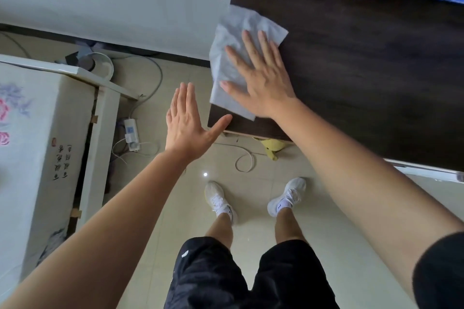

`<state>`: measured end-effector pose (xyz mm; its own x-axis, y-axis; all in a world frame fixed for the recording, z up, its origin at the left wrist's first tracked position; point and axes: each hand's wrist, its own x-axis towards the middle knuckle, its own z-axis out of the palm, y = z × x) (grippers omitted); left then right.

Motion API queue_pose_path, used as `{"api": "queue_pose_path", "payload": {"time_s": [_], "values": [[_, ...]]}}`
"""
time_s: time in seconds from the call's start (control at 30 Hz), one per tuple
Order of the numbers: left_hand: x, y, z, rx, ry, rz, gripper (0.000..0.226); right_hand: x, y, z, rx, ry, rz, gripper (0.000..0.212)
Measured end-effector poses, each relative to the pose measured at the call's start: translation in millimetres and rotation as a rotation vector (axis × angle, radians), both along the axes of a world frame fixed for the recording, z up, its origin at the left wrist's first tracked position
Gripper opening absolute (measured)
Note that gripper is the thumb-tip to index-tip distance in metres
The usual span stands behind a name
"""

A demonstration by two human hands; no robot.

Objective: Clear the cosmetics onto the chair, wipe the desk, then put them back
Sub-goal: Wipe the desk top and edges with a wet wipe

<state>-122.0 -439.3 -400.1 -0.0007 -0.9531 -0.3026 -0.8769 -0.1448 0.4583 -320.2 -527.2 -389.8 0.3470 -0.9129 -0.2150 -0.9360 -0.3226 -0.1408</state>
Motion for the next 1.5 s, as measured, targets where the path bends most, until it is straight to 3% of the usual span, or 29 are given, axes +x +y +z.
{"api": "queue_pose_path", "payload": {"time_s": [0.23,0.43,0.6,0.73,0.9,1.1,1.27,1.4,1.5], "values": [[-23,-26,2,-0.048,-0.011,-0.096,0.091,-123,30,1,0.029,0.093,-0.234,0.080],[-18,-34,3,-0.057,-0.139,-0.170,0.089,-96,-34,0,0.049,0.086,-0.424,0.087],[1,-26,0,-0.013,-0.230,-0.132,0.088,-19,-60,2,0.007,0.041,-0.307,0.087],[14,-32,3,-0.016,-0.204,0.010,0.083,-1,-16,0,-0.015,0.000,-0.129,0.081],[0,-62,5,-0.010,-0.181,0.073,0.078,-52,66,-6,-0.049,-0.006,0.011,0.075],[-24,-96,5,-0.009,-0.187,-0.044,0.077,-140,117,-5,-0.061,0.030,-0.188,0.078],[-14,-102,10,-0.004,-0.215,-0.067,0.088,-74,105,-6,-0.060,0.027,-0.381,0.082],[-4,-107,16,-0.015,-0.277,-0.078,0.095,10,81,-3,-0.076,-0.036,-0.308,0.082],[-2,-108,21,-0.051,-0.316,-0.100,0.094,29,70,-1,-0.063,-0.065,-0.217,0.081]]}}
